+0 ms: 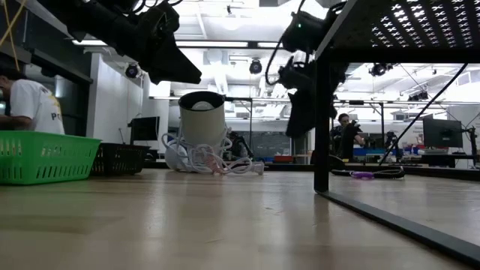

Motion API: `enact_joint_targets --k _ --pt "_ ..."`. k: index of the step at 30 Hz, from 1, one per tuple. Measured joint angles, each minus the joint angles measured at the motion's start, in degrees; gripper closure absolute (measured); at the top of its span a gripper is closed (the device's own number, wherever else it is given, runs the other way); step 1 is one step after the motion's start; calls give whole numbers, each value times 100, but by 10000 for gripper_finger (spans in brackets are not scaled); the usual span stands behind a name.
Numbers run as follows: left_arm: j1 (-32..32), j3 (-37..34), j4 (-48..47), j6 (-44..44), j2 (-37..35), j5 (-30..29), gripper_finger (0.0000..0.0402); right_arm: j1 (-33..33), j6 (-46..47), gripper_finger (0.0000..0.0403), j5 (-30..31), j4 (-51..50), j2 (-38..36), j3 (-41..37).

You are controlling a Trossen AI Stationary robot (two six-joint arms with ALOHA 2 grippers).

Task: Pick & Place Office Desk Supplies
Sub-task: Put the black coil keychain into the black bin

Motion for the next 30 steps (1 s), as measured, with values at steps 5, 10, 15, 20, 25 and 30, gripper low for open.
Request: enact_joint_targets --k 5,10,15,20,25,30 --pt "-2 -2 0 2 0 0 268 -253 156 259 541 -404 0 0" --pt "-2 -4 0 4 0 0 268 -565 426 259 1085 -687 44 0" --pt "0 -6 2 4 0 0 268 -827 421 259 1414 -1070 61 0" --pt "-2 -6 2 4 0 0 268 -977 435 259 1649 -1504 61 -1" --pt "-2 -6 2 4 0 0 268 -1075 417 259 1603 -1428 61 -280" --pt "-2 -6 2 4 0 0 268 -1190 401 259 1445 -1085 61 -674"
